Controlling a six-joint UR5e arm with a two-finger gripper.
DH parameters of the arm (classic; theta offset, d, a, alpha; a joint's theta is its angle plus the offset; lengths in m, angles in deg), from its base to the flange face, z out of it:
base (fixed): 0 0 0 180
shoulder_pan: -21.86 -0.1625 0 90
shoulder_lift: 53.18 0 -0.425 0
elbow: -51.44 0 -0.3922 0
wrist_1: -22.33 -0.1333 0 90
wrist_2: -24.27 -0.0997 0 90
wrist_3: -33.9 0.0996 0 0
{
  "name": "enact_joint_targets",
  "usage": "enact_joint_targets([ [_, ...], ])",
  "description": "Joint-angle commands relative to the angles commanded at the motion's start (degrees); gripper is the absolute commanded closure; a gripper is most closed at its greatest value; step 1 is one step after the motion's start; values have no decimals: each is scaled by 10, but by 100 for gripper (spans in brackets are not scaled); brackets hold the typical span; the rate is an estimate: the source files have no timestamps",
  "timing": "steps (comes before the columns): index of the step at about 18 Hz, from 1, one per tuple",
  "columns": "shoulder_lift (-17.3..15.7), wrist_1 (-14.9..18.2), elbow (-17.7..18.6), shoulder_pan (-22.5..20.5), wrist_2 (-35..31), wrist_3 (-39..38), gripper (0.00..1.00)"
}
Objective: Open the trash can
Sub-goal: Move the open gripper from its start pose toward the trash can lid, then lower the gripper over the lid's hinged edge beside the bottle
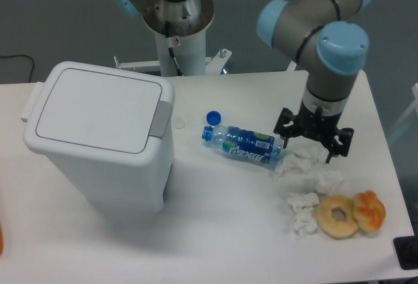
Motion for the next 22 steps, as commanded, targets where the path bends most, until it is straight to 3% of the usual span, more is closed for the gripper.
enact_joint_targets([
  [8, -67, 76, -1, 9, 83, -65, 0],
  [12, -82, 77, -6, 25, 112, -119, 2],
  [14, -88, 77, -10, 40, 114, -153, 18],
  [17, -90, 77, -9, 52, 138, -171, 81],
  [18, -90, 77, -9, 58, 141, -173, 94],
  [19, -92, 77, -9, 63, 142, -178, 100],
  [22, -106, 77, -5, 71, 157, -207, 100],
])
